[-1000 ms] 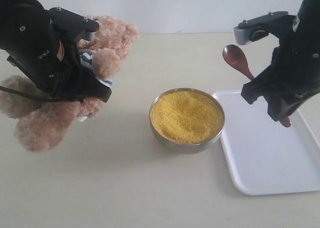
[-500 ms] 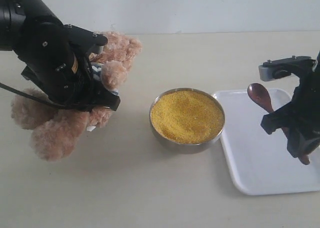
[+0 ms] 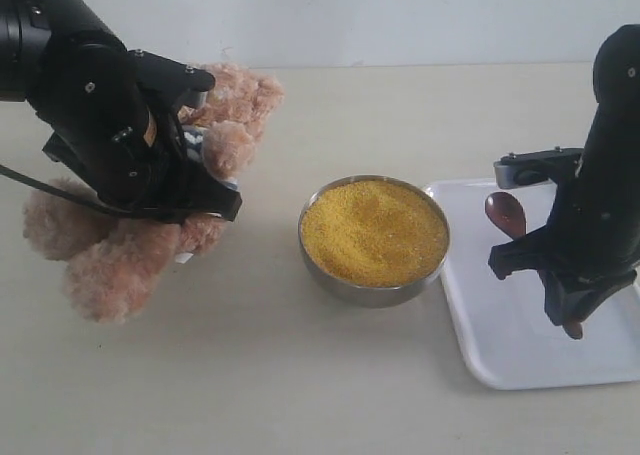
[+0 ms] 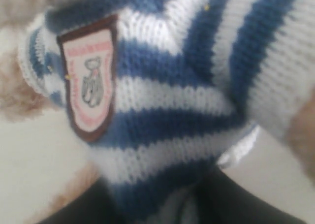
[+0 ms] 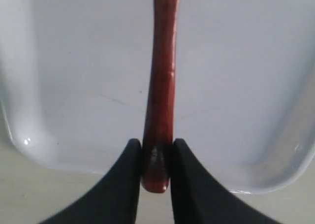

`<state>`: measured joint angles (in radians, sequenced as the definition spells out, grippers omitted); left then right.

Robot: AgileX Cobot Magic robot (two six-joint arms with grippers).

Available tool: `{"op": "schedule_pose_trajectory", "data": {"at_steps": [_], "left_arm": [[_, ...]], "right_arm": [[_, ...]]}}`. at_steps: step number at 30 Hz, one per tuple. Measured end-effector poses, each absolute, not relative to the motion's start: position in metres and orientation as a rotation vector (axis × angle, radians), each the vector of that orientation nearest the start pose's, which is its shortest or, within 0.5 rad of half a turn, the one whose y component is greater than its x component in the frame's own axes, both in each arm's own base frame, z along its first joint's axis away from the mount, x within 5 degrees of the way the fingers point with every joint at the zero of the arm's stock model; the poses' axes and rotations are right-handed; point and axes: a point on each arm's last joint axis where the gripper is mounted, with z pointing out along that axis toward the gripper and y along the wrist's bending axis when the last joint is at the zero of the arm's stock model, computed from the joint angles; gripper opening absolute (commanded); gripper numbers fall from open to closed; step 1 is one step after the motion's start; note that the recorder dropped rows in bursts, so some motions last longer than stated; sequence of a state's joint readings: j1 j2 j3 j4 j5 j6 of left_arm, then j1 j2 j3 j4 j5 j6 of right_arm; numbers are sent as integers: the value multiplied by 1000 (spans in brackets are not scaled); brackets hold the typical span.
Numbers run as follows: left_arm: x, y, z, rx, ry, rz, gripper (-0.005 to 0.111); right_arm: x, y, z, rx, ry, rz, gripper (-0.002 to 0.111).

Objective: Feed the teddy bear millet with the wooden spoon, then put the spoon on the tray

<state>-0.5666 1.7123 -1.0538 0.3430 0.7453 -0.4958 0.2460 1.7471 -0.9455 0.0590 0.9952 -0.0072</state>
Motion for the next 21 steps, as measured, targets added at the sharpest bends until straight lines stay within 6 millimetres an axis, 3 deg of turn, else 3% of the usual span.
{"op": "schedule_pose_trajectory", "data": {"at_steps": [10, 21], "left_arm": [[288, -161, 176, 392, 2822, 135, 4], [288, -167, 170, 331, 2843, 45, 4]], "right_arm": [[275, 73, 153, -326, 3221, 47, 20], [276, 71, 153, -323, 3211, 8, 20]]}}
